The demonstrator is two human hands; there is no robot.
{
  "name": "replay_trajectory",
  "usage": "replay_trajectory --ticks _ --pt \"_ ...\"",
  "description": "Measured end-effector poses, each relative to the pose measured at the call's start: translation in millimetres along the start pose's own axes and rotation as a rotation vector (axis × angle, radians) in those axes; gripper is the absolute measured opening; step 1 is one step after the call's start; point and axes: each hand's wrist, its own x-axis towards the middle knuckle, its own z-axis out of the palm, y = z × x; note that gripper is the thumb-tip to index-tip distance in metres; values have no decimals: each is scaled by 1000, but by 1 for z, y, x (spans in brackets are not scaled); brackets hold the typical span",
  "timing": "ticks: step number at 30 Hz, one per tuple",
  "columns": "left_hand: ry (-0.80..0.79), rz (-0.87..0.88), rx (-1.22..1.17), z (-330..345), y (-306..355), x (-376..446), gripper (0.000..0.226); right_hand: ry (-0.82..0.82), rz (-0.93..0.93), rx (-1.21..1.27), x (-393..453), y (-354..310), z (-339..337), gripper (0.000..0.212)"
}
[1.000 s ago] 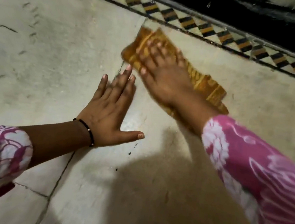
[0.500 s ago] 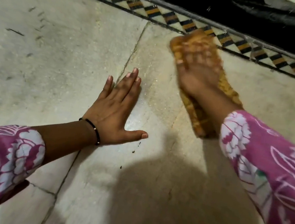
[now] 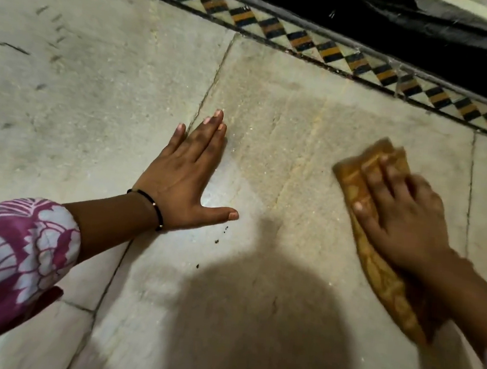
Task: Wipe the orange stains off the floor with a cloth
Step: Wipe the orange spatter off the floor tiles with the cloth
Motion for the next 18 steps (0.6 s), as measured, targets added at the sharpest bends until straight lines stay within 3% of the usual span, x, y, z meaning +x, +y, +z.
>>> replay_trajectory --ticks 4,7,10,14,18 --pt "0 -2 2 0 0 -1 121 72 184 124 94 -26 -14 78" --pt "-7 -6 -2 -1 1 -1 121 62 48 114 120 -89 -22 71" --pt "-13 -7 9 -1 1 -1 122 125 -160 98 84 -132 -13 66" --pt "-30 -14 24 0 -1 0 122 85 -258 112 -8 -88 11 65" --pt "-36 -28 54 4 -3 1 122 71 18 166 -18 -13 18 70"
